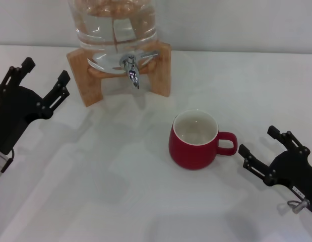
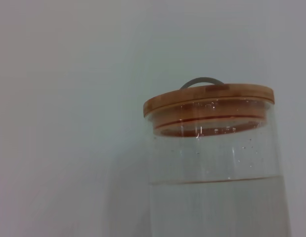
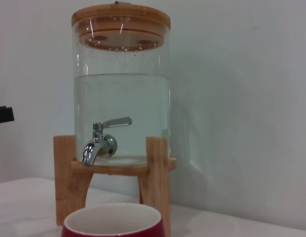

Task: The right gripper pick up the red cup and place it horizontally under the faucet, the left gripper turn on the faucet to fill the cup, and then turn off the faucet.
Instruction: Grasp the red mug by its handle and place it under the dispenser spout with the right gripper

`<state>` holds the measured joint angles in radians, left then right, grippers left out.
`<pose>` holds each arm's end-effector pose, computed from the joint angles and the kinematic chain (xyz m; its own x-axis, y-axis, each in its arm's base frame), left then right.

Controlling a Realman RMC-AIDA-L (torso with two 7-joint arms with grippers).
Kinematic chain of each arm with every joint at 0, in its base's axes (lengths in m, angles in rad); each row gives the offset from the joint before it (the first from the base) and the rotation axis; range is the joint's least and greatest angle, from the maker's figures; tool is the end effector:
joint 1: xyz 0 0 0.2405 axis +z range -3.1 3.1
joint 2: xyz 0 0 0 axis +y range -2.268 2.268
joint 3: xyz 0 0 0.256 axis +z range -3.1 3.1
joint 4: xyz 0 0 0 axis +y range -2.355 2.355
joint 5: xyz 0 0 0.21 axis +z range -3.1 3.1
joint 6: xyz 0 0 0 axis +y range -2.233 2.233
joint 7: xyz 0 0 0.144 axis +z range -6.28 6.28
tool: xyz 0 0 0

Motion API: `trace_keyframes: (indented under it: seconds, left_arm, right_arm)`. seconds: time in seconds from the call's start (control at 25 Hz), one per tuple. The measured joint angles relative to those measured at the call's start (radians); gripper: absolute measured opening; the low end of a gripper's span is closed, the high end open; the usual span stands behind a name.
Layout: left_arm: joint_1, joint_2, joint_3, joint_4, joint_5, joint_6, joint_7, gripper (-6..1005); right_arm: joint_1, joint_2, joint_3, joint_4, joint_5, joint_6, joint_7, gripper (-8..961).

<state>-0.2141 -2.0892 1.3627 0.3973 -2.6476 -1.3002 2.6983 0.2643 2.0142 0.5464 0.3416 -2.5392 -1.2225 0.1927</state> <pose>-0.3151 0.2915 0.0051 0.6867 -0.1581 0.7095 0.6060 -0.4145 -0.6789 0.3090 0.2548 -0.0702 0.7356 -0.0272 -0.6769 -0.5717 -0.5609 -0.5988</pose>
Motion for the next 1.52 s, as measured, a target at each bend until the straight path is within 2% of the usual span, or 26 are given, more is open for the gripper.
trace_keyframes:
  seconds: [0.52,1.52]
  left_arm:
    - [-0.007,0.002,-0.001,0.000,0.000,0.001,0.000,849]
    - [-0.009,0.000,0.004,0.002,0.000,0.001,0.000,848]
  right_arm:
    - [0.029,0.004,0.001,0.017,0.004,0.104,0.003,869]
    - [0.072,0.009,0.021,0.037,0.033,0.187,-0.001,854]
